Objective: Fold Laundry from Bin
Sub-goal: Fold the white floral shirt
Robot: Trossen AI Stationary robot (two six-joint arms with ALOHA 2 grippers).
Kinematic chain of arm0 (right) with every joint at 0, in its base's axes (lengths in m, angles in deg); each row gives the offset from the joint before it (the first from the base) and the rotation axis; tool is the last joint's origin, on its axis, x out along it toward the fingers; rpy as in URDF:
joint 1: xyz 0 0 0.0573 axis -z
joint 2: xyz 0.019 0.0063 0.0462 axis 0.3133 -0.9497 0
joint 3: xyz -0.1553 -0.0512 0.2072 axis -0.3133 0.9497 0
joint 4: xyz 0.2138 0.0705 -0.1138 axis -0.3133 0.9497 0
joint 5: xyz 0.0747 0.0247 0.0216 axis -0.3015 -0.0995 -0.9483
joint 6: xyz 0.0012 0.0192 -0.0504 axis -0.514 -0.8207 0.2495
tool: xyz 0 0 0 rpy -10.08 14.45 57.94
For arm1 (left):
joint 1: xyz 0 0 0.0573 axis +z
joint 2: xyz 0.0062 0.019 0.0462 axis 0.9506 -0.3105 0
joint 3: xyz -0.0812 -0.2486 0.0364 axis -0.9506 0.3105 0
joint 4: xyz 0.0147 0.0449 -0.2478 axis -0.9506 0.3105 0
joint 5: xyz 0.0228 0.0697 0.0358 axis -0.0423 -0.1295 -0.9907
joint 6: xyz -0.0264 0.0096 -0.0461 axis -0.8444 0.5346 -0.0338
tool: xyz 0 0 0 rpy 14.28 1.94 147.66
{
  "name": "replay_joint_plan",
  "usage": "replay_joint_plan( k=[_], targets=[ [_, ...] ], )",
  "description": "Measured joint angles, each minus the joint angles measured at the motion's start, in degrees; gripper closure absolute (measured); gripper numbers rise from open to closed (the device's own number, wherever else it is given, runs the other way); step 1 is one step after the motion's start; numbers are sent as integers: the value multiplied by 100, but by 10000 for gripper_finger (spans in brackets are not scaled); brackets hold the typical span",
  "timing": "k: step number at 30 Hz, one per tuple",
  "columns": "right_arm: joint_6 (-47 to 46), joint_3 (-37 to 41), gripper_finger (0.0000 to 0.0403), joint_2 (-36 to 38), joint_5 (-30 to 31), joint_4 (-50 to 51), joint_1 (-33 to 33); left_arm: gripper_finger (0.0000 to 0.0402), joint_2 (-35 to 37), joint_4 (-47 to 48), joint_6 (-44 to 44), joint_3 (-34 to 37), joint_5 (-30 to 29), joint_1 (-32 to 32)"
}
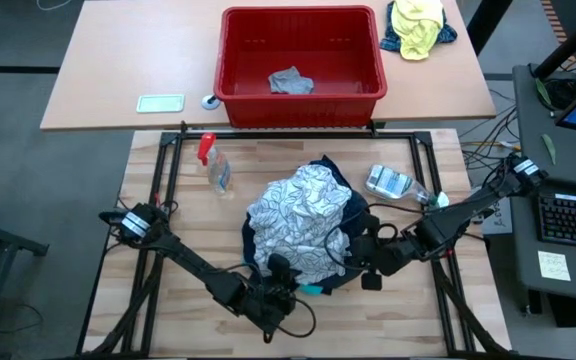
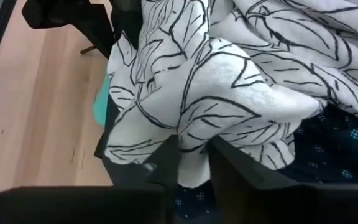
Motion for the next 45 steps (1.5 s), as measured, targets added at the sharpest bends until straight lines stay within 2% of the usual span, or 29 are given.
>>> replay_joint_plan(
  k=[4, 8, 10, 20, 30, 34, 41, 45],
  targets=[
    [7, 0, 384, 2, -35, -9, 0, 298, 0, -21, -117, -14, -18, -7],
    [39, 0, 391, 3, -46, -20, 0, 372, 0, -28, -308, -14, -19, -11],
    [42, 1, 393, 33, -53, -20, -2, 393, 4, -86, -350, -14, -19, -16],
    [205, -242, 393, 562, -243, -50, -39, 398, 490, 53, -53, -347, -124, -166],
    [708, -840, 394, 688, -173, -82, -39, 393, 987, 1204, -1153, -392, -116, -164],
    [987, -1089, 394, 688, 84, -92, -3, 390, 1023, 1293, -1301, -392, 276, -164],
    [1169, -1350, 394, 688, 360, -88, 299, 350, 1023, 1291, -1416, -390, 574, -157],
    [1193, -1416, 394, 686, 353, -113, 501, 318, 1023, 1317, -1279, -390, -21, -162]
  ],
)
